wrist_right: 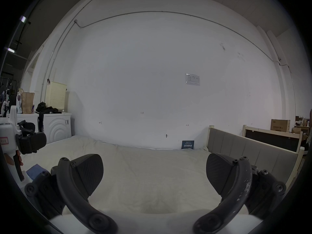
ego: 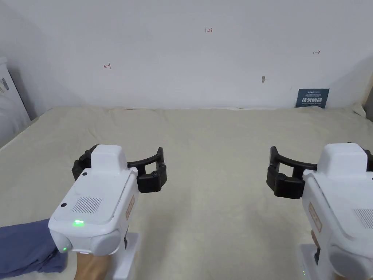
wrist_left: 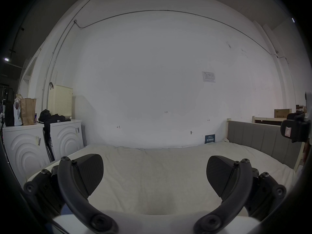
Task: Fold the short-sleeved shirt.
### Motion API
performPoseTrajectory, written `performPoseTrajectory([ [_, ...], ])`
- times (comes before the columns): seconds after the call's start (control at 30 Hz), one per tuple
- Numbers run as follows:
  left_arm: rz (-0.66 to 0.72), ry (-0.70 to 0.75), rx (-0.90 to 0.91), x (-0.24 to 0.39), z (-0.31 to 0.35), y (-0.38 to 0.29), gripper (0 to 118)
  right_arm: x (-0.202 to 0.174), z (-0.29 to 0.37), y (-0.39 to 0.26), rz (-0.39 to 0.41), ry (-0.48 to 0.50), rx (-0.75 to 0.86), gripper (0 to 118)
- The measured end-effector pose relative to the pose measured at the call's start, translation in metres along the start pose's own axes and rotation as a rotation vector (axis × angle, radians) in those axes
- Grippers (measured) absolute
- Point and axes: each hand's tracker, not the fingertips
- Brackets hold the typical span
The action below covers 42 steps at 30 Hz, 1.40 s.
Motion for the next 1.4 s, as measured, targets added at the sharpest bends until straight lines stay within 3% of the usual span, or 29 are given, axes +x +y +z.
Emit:
performPoseTrajectory([
  [1.2,0.013,0.007,-0.003,-0.0056,0.0007,0.0015,118,0.0021,0.0012,0.0023,-0.007,-0.005,-0.012,118],
  [1.27,0.016,0.004,-0.005,-0.0058,0.0012,0.0019,118,0.0017,-0.0012,0.0031,-0.035,-0.027,-0.054,118],
  [1.4,0.017,0.002,-0.003,-0.0063,0.0024,0.003,118,0.0084,-0.0075,0.0035,-0.181,0.0,-0.199,118],
])
